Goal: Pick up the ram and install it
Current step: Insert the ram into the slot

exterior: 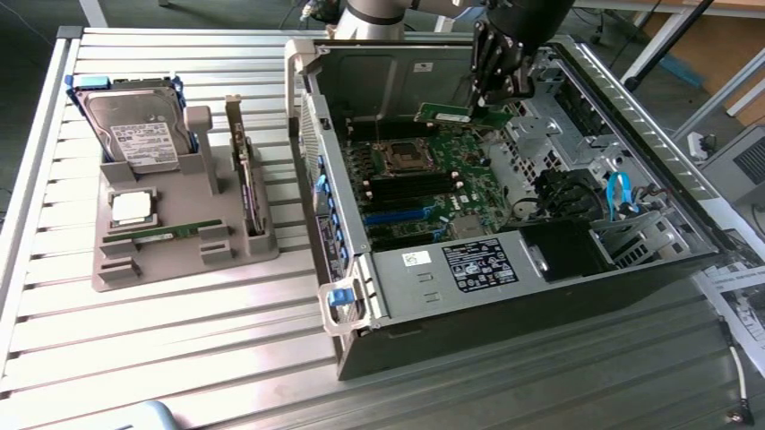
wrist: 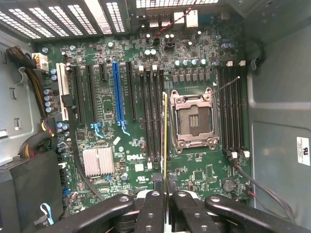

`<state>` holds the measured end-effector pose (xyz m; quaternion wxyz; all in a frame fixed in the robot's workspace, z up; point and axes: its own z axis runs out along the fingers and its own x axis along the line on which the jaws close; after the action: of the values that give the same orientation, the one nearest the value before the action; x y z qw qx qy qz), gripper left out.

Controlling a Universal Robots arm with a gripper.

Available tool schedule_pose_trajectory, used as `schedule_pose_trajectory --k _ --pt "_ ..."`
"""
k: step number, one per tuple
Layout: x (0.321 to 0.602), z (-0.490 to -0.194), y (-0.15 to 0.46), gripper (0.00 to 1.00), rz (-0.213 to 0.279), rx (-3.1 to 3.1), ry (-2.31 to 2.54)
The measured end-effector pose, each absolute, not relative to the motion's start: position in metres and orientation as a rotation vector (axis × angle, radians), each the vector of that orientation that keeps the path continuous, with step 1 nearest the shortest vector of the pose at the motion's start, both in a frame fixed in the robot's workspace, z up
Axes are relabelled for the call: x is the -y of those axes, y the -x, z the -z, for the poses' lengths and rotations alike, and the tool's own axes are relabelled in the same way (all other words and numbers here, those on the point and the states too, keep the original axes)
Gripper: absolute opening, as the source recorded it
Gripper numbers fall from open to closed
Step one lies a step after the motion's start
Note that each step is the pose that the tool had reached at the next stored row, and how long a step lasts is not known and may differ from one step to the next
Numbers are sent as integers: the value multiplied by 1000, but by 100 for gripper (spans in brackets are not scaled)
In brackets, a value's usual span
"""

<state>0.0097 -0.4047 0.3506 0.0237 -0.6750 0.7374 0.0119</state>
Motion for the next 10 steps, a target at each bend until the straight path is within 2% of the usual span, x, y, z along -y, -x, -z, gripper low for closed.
schedule_pose_trajectory --k 10 --pt "405 -348 -9 13 -37 -2282 2089"
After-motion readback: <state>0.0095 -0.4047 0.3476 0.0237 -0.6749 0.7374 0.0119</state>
